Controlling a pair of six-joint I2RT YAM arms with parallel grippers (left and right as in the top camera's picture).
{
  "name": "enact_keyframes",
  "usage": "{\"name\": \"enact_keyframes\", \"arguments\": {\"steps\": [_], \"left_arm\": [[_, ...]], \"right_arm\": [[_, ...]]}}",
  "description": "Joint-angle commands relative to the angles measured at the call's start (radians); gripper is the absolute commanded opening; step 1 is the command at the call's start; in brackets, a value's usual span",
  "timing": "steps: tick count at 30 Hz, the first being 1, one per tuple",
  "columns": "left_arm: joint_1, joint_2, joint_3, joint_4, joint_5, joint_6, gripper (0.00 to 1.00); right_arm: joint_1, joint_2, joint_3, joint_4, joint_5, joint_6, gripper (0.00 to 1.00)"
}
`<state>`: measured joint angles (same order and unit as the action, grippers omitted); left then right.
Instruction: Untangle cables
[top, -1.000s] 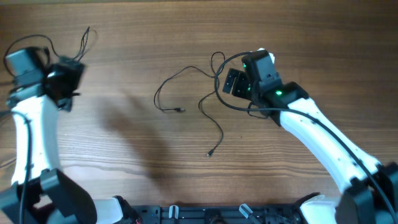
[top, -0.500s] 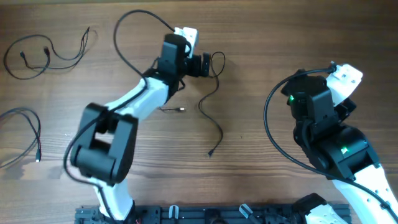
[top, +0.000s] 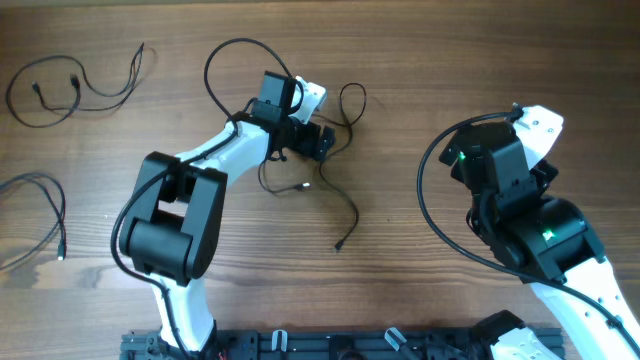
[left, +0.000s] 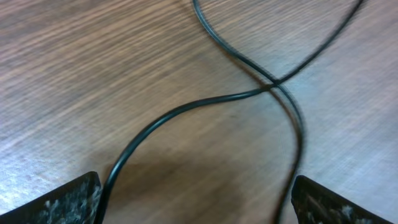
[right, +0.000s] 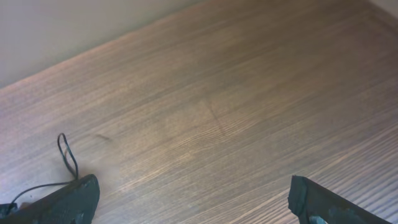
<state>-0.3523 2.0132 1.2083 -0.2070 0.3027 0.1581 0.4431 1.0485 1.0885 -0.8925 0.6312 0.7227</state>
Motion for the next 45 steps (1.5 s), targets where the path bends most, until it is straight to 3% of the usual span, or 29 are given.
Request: {"name": "enact_keyframes", "arguments": {"steps": [1,3,6,10,11,14,15,21,24,27,34,40,45], "left_arm": [[-0.003,-0.128,-0.01,-0.03,0.077,-0.104,1.0],[-0.005,-0.138,-0.01,-0.12,0.169,-0.114,1.0],[-0.01,-0.107,-0.011,-0.239,0.148,-0.114,1.0],[-0.009,-0.107,-0.01,-0.154,-0.206,-0.11,1.0],[-0.009,-0.107,-0.01,-0.112,-0.239,-0.11,1.0],[-0.009,-0.101,-0.01,0.006,-0.189,-0.071,0.99],[-0.009,-0.09,-0.01,0.006,-0.164,-0.023,1.0],[-0.01,-0.027,-0.01,-0.098,-0.01,-0.016,1.0],[-0.01,-0.027,-0.01,-0.193,0.048,-0.134,1.0],[-0.012,-0.027,-0.01,-0.287,0.19,-0.145,1.0],[-0.077,-0.027,-0.011,-0.414,0.192,-0.472,0.97],[-0.195,-0.027,-0.011,-0.415,-0.164,-0.82,0.85],[-0.235,-0.027,-0.01,-0.425,-0.227,-0.847,0.73]], "right_arm": [[0.0,0.02,0.004,-0.013,-0.029,0.013,1.0],[0.0,0.037,0.004,-0.012,-0.032,0.014,1.0],[0.0,0.089,0.004,-0.009,-0.054,0.021,1.0],[0.0,0.149,0.004,-0.01,-0.152,0.02,1.0],[0.0,0.164,0.004,-0.011,-0.172,0.02,1.0],[0.0,0.2,0.004,-0.011,-0.207,0.021,1.0],[0.0,0.205,0.004,-0.011,-0.208,0.021,1.0],[0.0,0.204,0.004,-0.01,-0.208,0.02,1.0],[0.0,0.204,0.004,-0.01,-0.208,0.021,1.0],[0.0,0.204,0.004,-0.01,-0.208,0.021,1.0],[0.0,0.204,0.004,-0.009,-0.208,0.021,1.0],[0.0,0.204,0.004,-0.01,-0.208,0.021,1.0],[0.0,0.197,0.004,-0.002,-0.295,0.092,1.0]]}}
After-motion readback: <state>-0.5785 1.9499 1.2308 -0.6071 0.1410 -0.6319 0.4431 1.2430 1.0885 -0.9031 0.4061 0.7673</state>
